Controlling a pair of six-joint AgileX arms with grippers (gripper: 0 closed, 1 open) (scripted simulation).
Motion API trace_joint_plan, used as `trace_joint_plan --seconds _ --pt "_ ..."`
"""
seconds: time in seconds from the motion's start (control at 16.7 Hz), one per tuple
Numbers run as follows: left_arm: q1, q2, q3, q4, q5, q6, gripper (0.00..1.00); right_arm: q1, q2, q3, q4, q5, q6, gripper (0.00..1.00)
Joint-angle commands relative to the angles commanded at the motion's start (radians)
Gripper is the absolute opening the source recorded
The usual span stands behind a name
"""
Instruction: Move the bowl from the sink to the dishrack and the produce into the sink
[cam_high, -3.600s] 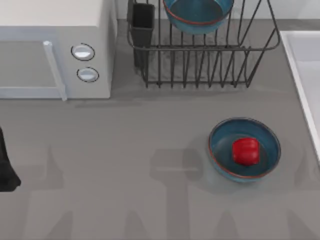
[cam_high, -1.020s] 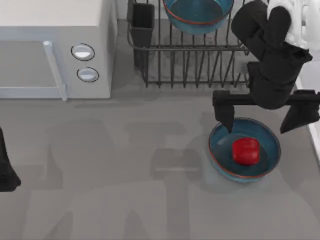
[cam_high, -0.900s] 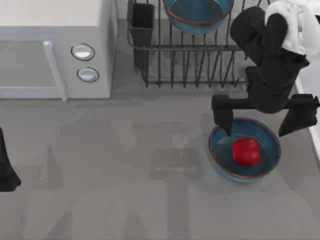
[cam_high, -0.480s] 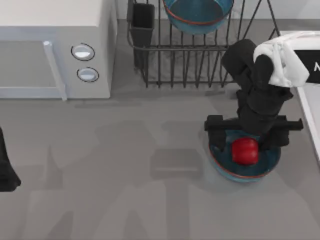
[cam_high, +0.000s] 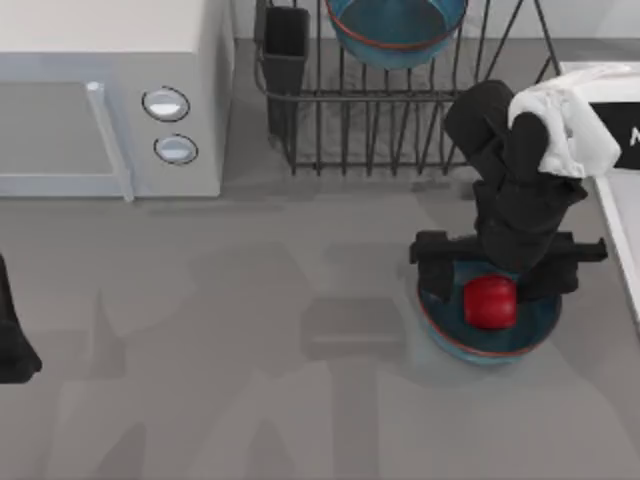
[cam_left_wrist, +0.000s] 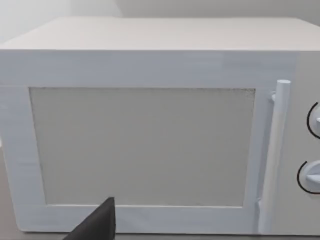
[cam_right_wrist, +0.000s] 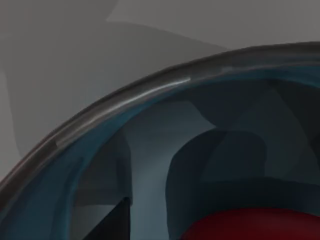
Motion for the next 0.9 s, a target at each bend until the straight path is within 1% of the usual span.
trace_joint_plan --seconds 0.6,0.66,0.9 --pt "0.0 0.0 0.0 0.0 0.0 0.0 1.0 0.0 0.0 0.0 0.0 0.0 0.0 0.02" --pt "0.0 0.0 0.0 0.0 0.0 0.0 1.0 0.0 0.0 0.0 0.0 0.0 0.0 0.0" --pt "0.0 0.0 0.0 0.0 0.0 0.0 1.0 0.0 0.0 0.0 0.0 0.0 0.0 0.0"
